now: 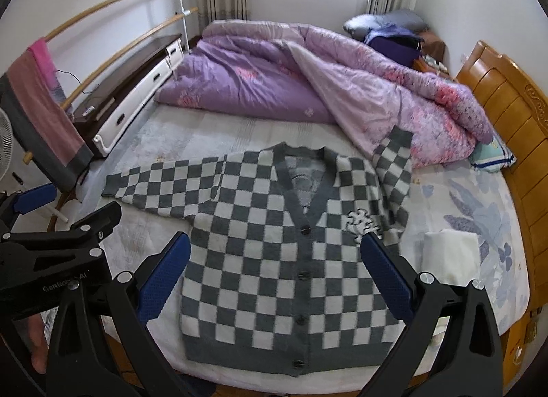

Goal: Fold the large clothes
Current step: 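Move both tools down toward the cardigan's two sleeve cuffs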

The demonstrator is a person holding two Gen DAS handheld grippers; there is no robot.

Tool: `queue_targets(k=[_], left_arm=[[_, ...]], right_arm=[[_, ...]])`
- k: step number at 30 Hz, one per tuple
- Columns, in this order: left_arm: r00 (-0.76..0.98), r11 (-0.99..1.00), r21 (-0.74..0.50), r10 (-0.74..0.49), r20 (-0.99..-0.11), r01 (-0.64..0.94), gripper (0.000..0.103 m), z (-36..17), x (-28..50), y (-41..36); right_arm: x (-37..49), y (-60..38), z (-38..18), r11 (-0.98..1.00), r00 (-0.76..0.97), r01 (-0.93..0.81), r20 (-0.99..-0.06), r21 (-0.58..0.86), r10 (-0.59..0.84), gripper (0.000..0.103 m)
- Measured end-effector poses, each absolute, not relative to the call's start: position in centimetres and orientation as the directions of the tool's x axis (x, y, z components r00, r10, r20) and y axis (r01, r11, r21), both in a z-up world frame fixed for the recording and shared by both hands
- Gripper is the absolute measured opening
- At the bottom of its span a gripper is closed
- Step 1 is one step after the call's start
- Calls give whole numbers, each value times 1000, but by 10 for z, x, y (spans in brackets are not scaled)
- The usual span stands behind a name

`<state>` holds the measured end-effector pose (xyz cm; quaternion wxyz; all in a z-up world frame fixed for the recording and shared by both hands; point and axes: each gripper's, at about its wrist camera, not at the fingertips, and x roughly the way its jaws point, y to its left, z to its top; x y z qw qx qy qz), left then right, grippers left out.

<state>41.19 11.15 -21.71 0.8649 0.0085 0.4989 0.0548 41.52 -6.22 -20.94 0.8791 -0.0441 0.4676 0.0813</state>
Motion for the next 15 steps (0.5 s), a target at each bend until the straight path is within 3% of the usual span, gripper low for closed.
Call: queue_targets(k=[15], left_arm=[[364, 977, 20, 97, -926, -211, 98, -323, 516, 227]], right_arm=[[534, 47, -297, 975, 486, -220, -871, -44, 70, 96]])
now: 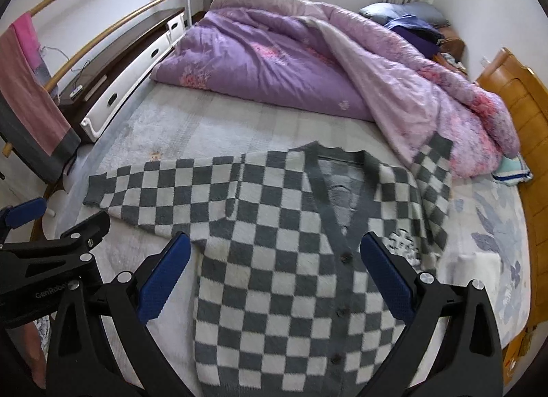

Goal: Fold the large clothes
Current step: 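Move both tools down toward the cardigan's two sleeve cuffs, then grasp the grey sleeve cuff with the left gripper while the right gripper grasps the other cuff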

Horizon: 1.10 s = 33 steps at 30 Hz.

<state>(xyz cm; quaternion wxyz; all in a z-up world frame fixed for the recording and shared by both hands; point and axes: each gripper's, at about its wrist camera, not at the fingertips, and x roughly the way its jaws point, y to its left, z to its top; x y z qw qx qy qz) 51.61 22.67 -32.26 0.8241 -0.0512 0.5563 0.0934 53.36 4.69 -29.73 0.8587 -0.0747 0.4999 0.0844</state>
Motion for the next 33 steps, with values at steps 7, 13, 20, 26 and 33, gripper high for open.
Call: queue_targets(k=[7, 13, 20, 26, 33], left_arm=[[228, 937, -13, 72, -971, -348, 98, -414, 548, 289], [150, 898, 36, 113, -982, -438, 98, -480, 558, 350], [159, 801, 27, 151, -976, -598, 98, -540, 565, 445], [153, 719, -31, 105, -983, -694, 75, -584, 569, 506], [236, 651, -149, 49, -970, -745, 42, -592, 568, 534]], right_arm=[[586, 90, -379, 965, 426, -261, -901, -41, 77, 96], [619, 113, -447, 961, 382, -269, -923, -71, 39, 96], [639, 123, -493, 960, 366, -280, -927, -26, 81, 95], [651, 128, -525, 954, 331, -299, -934, 33, 136, 82], [658, 123, -550, 953, 277, -273, -938, 133, 210, 60]])
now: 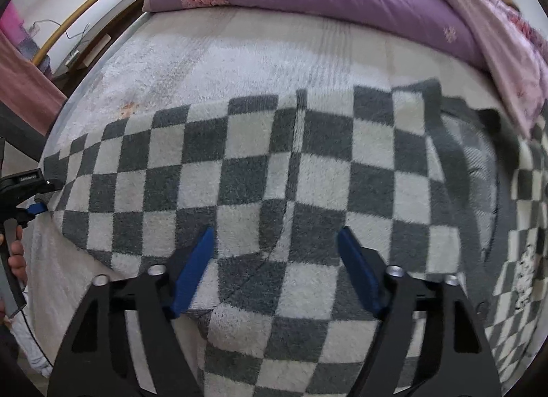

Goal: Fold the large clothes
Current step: 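Grasp the grey sleeve cuff with the left gripper while the right gripper grasps the other cuff, then fold the left-held sleeve across the cardigan body while the right gripper folds its sleeve inward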

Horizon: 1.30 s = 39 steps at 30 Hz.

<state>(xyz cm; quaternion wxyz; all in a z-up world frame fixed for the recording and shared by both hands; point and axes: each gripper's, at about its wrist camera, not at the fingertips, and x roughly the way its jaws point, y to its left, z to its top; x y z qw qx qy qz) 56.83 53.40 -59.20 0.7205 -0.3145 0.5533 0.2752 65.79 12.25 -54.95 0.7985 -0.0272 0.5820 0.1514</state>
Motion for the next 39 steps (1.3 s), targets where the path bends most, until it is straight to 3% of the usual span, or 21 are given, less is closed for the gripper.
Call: queue_targets(k=[2, 4, 6, 14, 19, 23, 31, 39], left_arm=[[252, 666, -147, 64, -965, -731, 10, -591, 568, 534], [216, 693, -85, 105, -971, -716, 9, -589, 576, 526], [206, 726, -18, 171, -964, -688, 8, -574, 578, 509], [406, 816, -32, 253, -878, -577, 8, -471, 574, 446], [529, 883, -88, 194, -826, -461, 8, -417, 587, 358], [579, 926, -109, 131, -804, -362, 8, -398, 600, 279], [574, 971, -150, -18, -818, -183, 8, -419, 642, 109], [477, 981, -184, -133, -869, -62, 8, -479, 664, -53]], right_arm=[[659, 118, -560, 943, 222, -252, -936, 216, 274, 38], [658, 115, -574, 922, 148, -228, -924, 314, 352, 11], [657, 114, -585, 923, 119, -213, -929, 320, 350, 2], [662, 107, -624, 914, 32, -154, -923, 374, 383, 0], [663, 84, -615, 860, 1, -120, -867, 495, 499, 3], [656, 22, -583, 838, 77, -93, -836, 537, 544, 6], [641, -159, -543, 901, 258, -15, -869, 434, 423, 6], [629, -317, -525, 930, 348, 125, -893, 347, 286, 6]])
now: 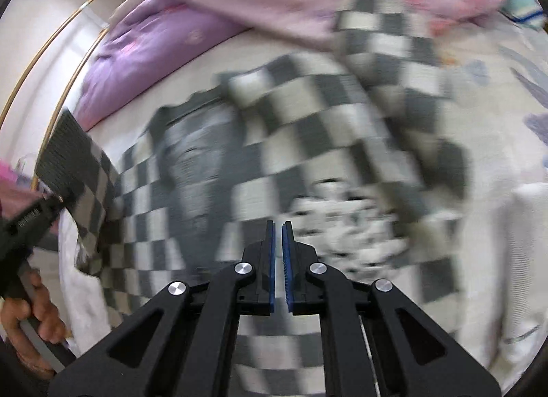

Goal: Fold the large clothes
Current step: 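Fold the left-held sleeve across the cardigan body while the right gripper folds its sleeve inward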

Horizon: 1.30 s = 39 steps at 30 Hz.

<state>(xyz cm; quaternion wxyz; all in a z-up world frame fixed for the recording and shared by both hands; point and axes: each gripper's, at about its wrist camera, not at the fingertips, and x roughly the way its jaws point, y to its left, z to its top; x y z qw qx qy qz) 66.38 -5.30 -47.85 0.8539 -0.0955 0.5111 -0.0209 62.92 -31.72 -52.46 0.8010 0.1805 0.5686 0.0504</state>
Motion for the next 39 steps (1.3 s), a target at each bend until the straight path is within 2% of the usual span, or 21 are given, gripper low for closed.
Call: queue_targets(k=[7, 13, 16, 18, 19, 20, 22, 24, 26, 29, 31, 33, 35, 39], left_arm=[[390, 984, -170, -180, -903, 59, 8, -517, 659, -156], [310, 983, -126, -161, -937, 131, 9, -558, 659, -208], [267, 984, -122, -152, -952, 127, 21, -576, 661, -215], [260, 982, -151, -175, -950, 111, 42, -578, 662, -213], [264, 980, -168, -190, -946, 103, 61, -577, 663, -213], [285, 975, -197, -218, -934, 99, 65, -573, 663, -213], [298, 952, -274, -302, -905, 133, 65, -564, 664, -214], [298, 935, -314, -350, -888, 164, 66, -556, 667, -217], [306, 927, -330, -371, -877, 176, 77, -553, 673, -219], [306, 948, -261, -306, -901, 180, 77, -564, 685, -225], [262, 966, -161, -212, -941, 204, 77, -585, 694, -234], [190, 967, -112, -157, -969, 228, 76, -610, 703, -240], [201, 963, -69, -123, -972, 260, 76, -620, 704, -247], [231, 960, -12, -79, -970, 278, 77, -626, 704, -258]], right_arm=[[615, -409, -529, 919, 387, 215, -893, 331, 231, 6], [619, -459, -537, 898, 405, 273, -888, 344, 218, 10], [628, -476, -542, 886, 405, 303, -889, 350, 213, 14], [633, -483, -543, 882, 415, 307, -885, 356, 212, 17], [636, -485, -544, 880, 418, 311, -883, 359, 212, 20], [639, -487, -545, 877, 422, 313, -881, 365, 216, 21], [646, -490, -547, 871, 430, 311, -874, 380, 228, 30], [654, -492, -549, 869, 433, 308, -870, 388, 235, 32], [663, -494, -551, 867, 435, 302, -866, 398, 246, 33], [676, -496, -551, 870, 441, 294, -864, 396, 244, 34], [690, -499, -551, 872, 446, 287, -861, 396, 244, 37], [703, -502, -551, 872, 458, 283, -855, 399, 243, 42], [716, -505, -552, 870, 466, 289, -852, 401, 238, 48], [745, -510, -557, 860, 485, 300, -842, 413, 235, 51]])
